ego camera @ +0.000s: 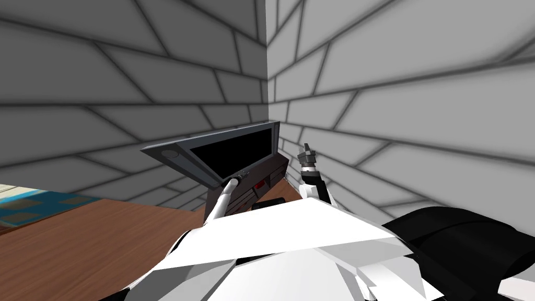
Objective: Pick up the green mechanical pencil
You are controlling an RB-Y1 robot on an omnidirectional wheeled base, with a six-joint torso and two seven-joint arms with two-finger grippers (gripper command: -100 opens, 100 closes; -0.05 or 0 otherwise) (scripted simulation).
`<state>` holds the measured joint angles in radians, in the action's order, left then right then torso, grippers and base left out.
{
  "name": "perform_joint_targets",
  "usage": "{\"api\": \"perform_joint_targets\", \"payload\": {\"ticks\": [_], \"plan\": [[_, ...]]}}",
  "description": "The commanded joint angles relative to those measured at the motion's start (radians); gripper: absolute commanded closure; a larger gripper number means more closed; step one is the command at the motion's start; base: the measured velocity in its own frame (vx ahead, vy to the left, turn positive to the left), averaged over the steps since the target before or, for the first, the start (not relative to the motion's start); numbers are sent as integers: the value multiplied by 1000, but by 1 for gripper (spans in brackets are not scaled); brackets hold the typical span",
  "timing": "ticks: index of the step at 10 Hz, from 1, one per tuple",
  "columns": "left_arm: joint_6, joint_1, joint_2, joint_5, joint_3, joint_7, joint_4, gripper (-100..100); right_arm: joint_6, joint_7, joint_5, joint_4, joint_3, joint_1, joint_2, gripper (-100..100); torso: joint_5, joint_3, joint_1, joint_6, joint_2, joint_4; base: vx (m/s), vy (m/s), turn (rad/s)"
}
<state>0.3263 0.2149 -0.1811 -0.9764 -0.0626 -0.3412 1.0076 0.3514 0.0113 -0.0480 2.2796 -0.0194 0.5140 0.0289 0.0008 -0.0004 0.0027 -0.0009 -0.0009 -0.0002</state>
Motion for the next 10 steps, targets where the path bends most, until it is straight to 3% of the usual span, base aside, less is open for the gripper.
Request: {"api": "perform_joint_targets", "payload": {"ticks": [1, 5, 10], "plan": [[4, 13, -6, -32, 6, 6, -34, -100, 0, 0, 0, 0, 0, 0, 0, 0, 0, 0, 0, 0, 0, 0, -20, 49, -43], [72, 81, -25, -119, -3, -26, -162, -100, 0, 0, 0, 0, 0, 0, 0, 0, 0, 1, 2, 0, 1, 0, -41, 60, -112], [115, 124, -39, -176, -10, -47, -251, -100, 0, 0, 0, 0, 0, 0, 0, 0, 0, 0, -1, 0, 0, 0, -23, 32, -62]]}}
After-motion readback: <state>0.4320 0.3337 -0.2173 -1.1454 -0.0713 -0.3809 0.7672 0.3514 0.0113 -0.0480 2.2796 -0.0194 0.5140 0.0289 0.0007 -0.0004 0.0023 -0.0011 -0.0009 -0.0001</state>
